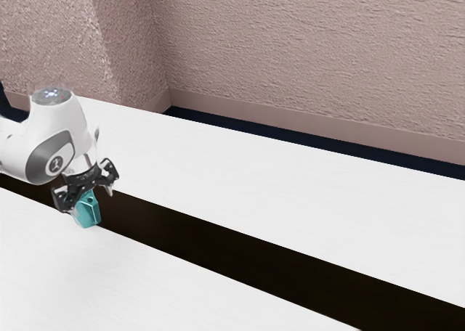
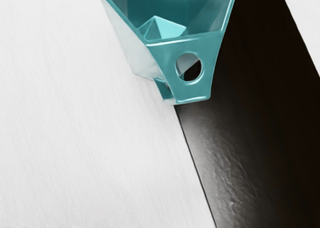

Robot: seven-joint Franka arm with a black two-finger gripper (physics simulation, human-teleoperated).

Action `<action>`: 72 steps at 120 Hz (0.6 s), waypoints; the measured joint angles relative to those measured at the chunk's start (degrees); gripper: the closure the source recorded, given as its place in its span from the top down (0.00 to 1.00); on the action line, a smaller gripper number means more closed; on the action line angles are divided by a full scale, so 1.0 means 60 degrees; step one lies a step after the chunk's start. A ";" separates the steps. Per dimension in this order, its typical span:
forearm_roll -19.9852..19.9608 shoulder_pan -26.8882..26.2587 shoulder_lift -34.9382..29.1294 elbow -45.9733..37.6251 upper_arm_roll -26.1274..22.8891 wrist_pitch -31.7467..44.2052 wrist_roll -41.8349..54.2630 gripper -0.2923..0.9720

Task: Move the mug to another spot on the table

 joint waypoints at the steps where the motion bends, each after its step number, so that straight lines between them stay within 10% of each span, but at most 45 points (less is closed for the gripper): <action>1: 0.0008 0.0001 0.0024 -0.0002 0.0000 0.0014 -0.0028 0.77; 72: 0.0593 0.0446 0.2198 0.1013 0.0072 0.0400 -0.1340 0.77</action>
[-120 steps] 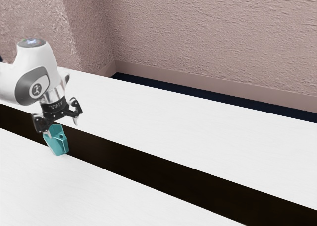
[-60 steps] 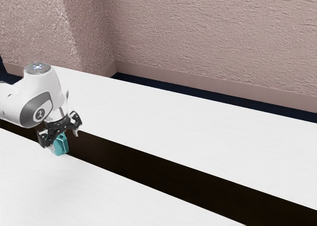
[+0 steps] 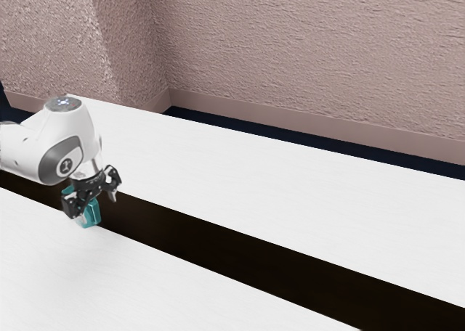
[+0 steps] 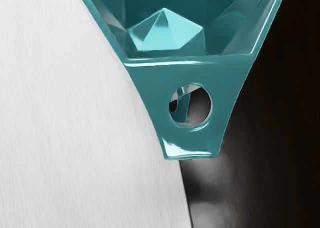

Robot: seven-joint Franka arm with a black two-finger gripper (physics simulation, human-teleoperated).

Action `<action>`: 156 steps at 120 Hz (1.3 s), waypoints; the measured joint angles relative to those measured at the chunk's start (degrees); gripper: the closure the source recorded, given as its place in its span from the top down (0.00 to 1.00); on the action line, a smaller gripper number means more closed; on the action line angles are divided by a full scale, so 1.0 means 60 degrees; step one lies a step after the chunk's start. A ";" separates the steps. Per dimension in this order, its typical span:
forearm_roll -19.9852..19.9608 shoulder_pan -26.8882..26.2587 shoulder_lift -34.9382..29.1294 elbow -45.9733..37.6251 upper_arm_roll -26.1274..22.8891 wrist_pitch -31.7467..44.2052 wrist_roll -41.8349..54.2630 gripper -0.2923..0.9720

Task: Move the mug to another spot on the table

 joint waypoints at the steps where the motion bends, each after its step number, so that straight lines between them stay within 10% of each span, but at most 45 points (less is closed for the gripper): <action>1: 0.0015 -0.0003 0.0032 0.0025 0.0005 -0.0001 -0.0012 0.77; 83: 0.0759 0.0396 0.1292 0.0724 0.0079 0.0089 -0.0891 0.75; 156: 0.0810 0.0469 0.1367 0.0787 0.0092 0.0110 -0.1384 0.38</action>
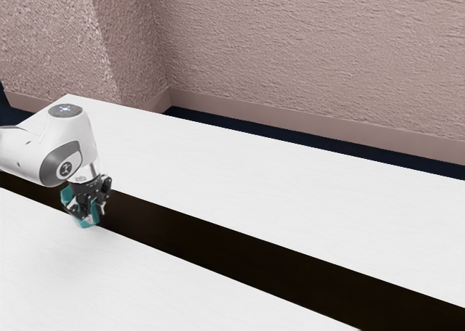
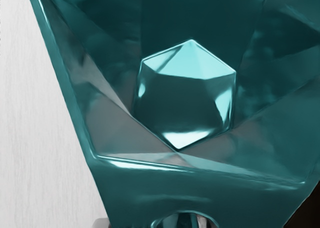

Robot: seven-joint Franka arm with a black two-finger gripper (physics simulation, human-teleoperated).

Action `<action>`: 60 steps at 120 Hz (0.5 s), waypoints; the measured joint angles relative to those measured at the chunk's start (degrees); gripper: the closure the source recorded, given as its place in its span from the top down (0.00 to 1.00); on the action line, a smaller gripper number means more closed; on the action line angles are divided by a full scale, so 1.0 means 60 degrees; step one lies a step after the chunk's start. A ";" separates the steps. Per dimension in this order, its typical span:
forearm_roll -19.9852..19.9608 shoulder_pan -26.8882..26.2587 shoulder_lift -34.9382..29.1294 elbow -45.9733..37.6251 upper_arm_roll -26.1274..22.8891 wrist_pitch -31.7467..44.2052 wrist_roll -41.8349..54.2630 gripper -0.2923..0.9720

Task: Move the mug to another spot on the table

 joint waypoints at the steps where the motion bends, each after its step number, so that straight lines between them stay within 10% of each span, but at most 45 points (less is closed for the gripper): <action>1: 0.0001 0.0001 0.0000 0.0000 0.0000 0.0000 -0.0004 0.37; 60: 0.0117 -0.0003 -0.0349 -0.0298 -0.0033 0.0228 -0.0160 0.28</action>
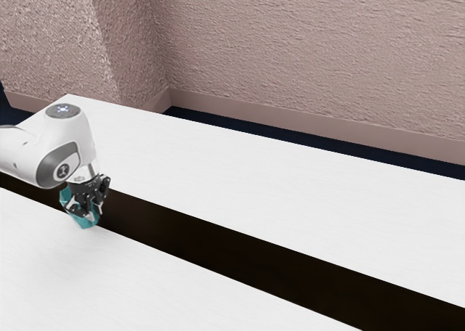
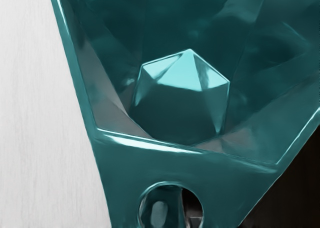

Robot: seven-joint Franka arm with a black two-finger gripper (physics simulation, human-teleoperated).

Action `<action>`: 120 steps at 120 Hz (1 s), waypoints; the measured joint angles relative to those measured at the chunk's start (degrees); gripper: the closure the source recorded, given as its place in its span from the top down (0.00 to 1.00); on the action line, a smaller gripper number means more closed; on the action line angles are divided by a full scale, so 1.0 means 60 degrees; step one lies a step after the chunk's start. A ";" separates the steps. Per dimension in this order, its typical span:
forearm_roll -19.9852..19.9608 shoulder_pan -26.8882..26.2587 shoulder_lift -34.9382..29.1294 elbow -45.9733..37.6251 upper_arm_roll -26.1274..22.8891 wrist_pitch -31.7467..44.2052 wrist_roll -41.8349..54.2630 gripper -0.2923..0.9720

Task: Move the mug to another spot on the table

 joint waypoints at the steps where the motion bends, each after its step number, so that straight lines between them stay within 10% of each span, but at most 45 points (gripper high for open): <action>1: 0.0006 -0.0001 -0.0015 -0.0018 -0.0001 0.0013 -0.0002 0.28; 120: 0.2937 0.0029 -0.3032 -0.2349 -0.1460 0.3033 0.0073 0.24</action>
